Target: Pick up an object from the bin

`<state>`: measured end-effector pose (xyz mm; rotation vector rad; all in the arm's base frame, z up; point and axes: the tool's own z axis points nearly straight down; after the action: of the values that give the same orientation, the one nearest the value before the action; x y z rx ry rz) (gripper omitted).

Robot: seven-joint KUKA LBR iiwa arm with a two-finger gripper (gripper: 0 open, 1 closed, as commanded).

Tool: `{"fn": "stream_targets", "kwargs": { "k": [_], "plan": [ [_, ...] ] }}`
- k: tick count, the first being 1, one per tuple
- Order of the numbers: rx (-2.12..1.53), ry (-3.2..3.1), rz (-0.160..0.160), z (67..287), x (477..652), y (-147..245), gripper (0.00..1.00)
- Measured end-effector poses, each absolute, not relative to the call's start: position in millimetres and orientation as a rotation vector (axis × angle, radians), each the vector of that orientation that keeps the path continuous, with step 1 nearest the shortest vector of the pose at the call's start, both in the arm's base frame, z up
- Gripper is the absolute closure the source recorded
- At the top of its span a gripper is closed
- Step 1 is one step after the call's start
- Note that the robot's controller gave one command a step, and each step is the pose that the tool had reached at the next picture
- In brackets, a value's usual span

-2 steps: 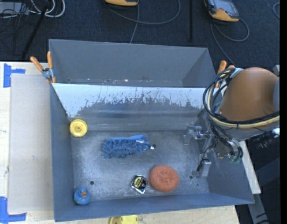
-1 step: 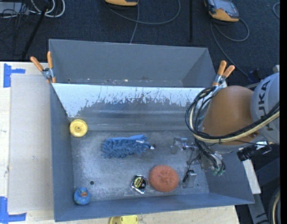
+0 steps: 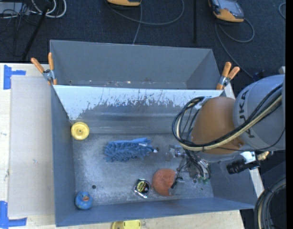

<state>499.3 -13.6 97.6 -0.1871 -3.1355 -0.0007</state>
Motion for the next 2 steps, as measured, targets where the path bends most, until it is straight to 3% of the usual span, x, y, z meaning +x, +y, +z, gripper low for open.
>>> {"fn": "stream_targets", "kwargs": {
  "k": [1, 2],
  "plan": [
    [-0.065, -3.138, 0.001, 70.6, 472.0, 1.4, 1.0],
    [-0.065, -3.138, 0.001, 70.6, 472.0, 1.4, 1.0]
  ]
}}
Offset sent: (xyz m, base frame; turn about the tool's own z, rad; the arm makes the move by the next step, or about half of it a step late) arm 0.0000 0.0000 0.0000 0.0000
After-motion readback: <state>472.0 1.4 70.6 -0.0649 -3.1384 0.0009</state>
